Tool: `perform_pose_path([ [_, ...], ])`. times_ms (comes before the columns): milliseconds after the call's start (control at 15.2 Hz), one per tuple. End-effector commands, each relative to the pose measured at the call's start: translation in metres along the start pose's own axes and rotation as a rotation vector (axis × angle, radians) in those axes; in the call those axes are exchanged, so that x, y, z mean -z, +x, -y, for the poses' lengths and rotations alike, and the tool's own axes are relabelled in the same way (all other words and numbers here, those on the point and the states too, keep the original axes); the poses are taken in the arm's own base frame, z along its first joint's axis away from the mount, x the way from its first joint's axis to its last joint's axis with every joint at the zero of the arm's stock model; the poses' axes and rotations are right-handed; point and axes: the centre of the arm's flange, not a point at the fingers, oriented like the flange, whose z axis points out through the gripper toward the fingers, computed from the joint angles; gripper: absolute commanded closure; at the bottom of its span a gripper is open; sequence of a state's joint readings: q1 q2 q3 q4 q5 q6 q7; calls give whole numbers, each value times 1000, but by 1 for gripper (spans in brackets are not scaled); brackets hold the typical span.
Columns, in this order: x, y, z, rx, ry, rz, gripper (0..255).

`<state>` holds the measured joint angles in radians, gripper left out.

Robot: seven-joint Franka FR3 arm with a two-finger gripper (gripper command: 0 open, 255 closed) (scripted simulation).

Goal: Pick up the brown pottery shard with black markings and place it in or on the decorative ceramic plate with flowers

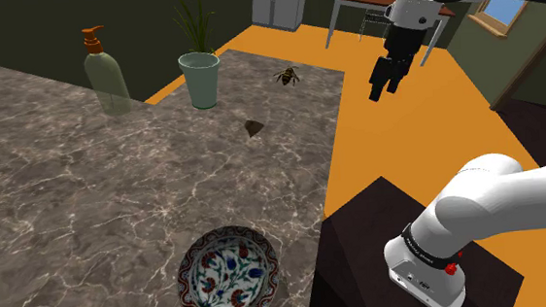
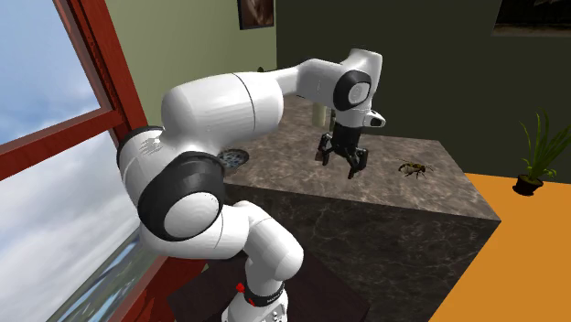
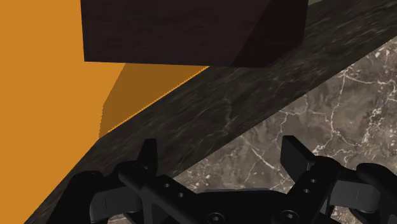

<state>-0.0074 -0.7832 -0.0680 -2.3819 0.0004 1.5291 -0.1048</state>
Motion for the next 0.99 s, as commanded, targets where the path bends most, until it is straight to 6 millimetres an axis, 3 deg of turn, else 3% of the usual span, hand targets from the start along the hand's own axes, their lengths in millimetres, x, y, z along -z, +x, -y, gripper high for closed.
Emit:
perform_pose_path([
  [0,0,0,0,0,0,0,0],
  [924,-57,98,152,112,-186,-171,0],
])
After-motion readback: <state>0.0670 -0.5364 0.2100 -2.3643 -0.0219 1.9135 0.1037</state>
